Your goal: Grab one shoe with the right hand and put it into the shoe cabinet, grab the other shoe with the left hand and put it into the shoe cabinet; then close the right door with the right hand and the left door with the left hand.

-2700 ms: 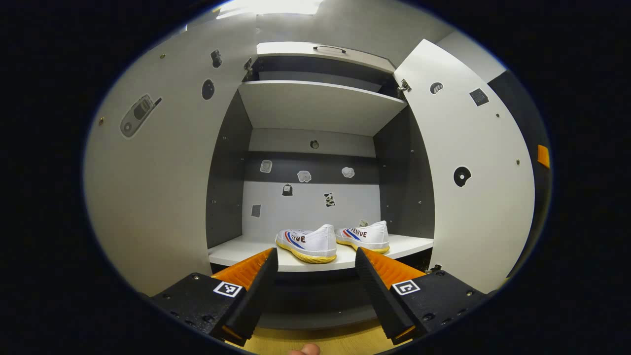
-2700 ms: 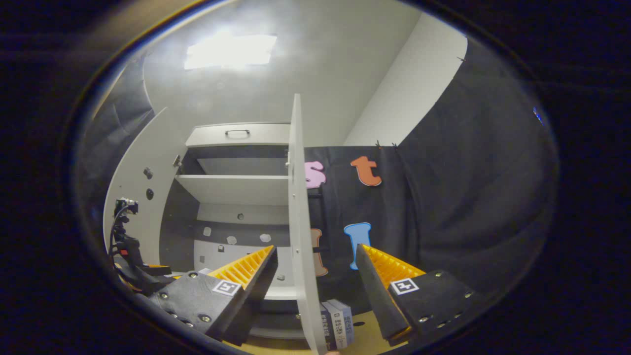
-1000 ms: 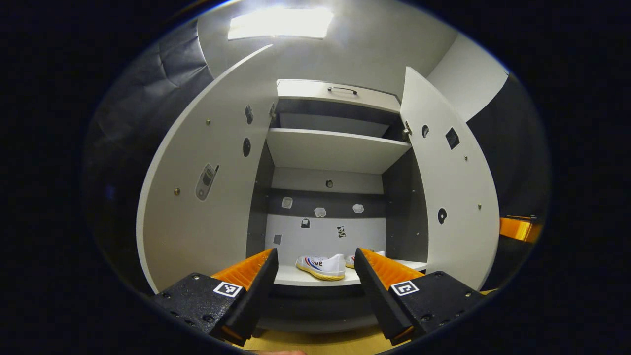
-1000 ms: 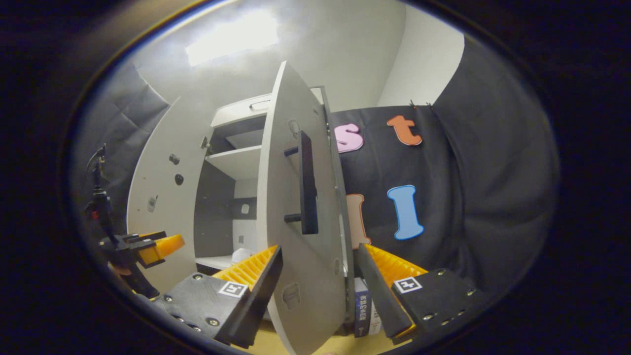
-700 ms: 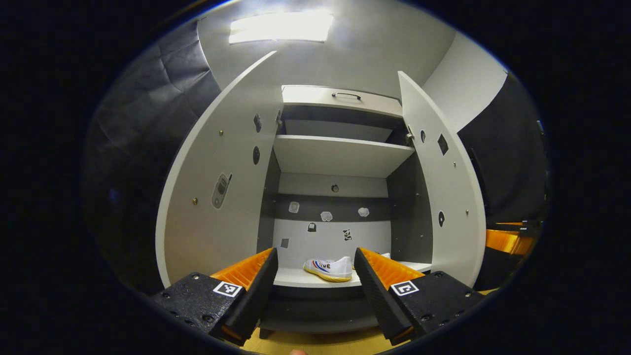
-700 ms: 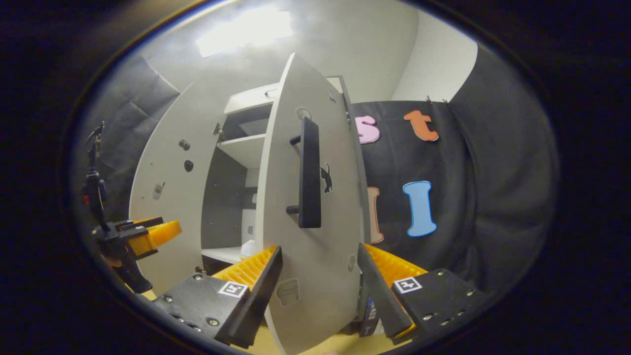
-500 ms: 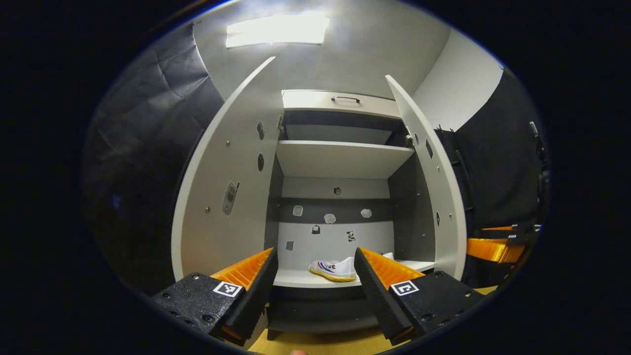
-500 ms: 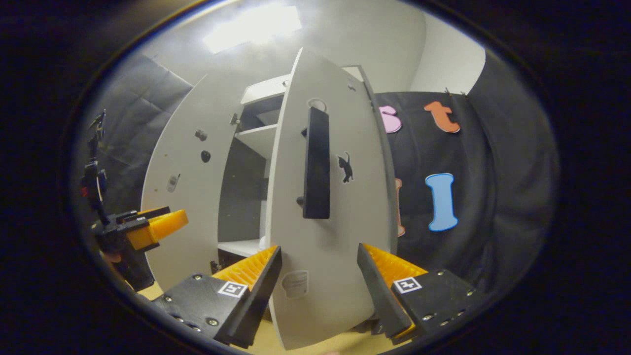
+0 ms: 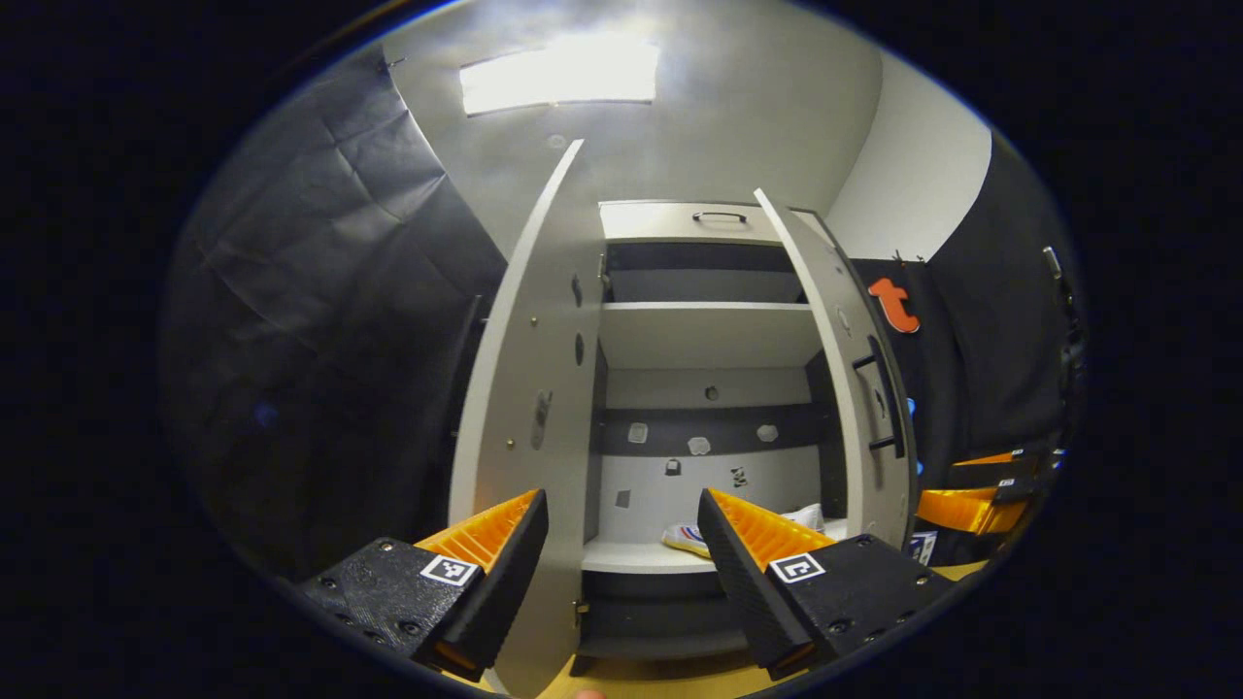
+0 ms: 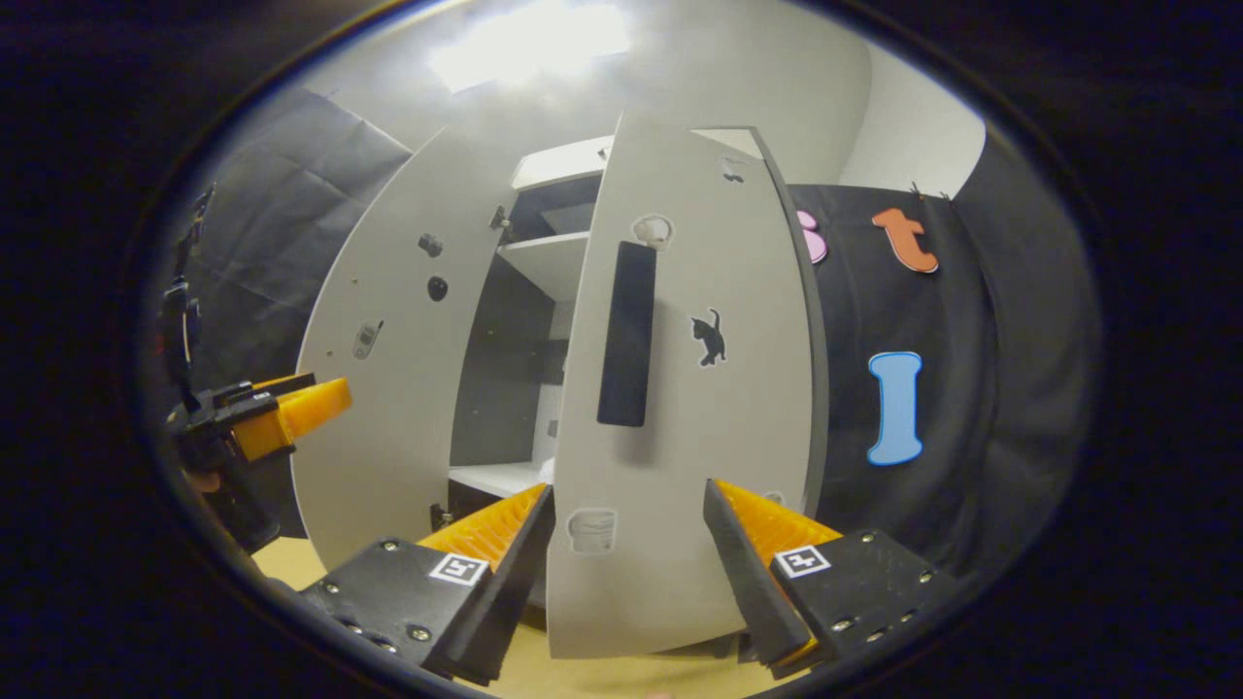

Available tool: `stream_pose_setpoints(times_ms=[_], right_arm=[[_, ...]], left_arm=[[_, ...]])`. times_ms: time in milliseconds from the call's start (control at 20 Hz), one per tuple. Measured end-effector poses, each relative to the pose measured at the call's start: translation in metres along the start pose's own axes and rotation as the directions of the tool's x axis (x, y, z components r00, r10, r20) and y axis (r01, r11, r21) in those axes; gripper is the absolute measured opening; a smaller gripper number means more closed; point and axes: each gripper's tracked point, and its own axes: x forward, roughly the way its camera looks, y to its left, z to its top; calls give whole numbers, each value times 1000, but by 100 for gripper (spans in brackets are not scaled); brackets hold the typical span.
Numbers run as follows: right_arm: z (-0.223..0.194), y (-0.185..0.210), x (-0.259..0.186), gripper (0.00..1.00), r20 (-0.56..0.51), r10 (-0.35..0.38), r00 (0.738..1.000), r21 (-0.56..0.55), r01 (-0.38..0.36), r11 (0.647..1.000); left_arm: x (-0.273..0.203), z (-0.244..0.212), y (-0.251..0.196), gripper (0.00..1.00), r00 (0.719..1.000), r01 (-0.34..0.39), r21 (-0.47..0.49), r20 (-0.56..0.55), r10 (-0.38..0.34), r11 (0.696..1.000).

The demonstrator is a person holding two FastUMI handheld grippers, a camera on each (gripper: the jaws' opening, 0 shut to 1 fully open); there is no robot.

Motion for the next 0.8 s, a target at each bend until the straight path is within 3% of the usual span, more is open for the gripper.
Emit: stream_pose_setpoints(times_ms=[50,200,400,750,800], right_arm=[[-1,3,0,92,-1,5,1000,-5,-5,1000],[-4,9,3,92,-9,19,1000,-15,-19,1000],[-11,14,11,92,-33,18,999,-24,-19,1000],[-26,30,25,92,-82,26,996,-74,-32,997],[-28,32,26,92,-85,28,996,-81,-35,996]], left_arm=[[-1,1,9,93,1000,-26,10,2,26,1000],[-8,6,10,90,1000,-7,-13,15,7,1000],[-16,14,25,91,999,-31,-8,39,32,999],[-29,16,100,89,970,-239,6,53,238,971],[-31,15,114,94,959,-281,9,45,281,960]])
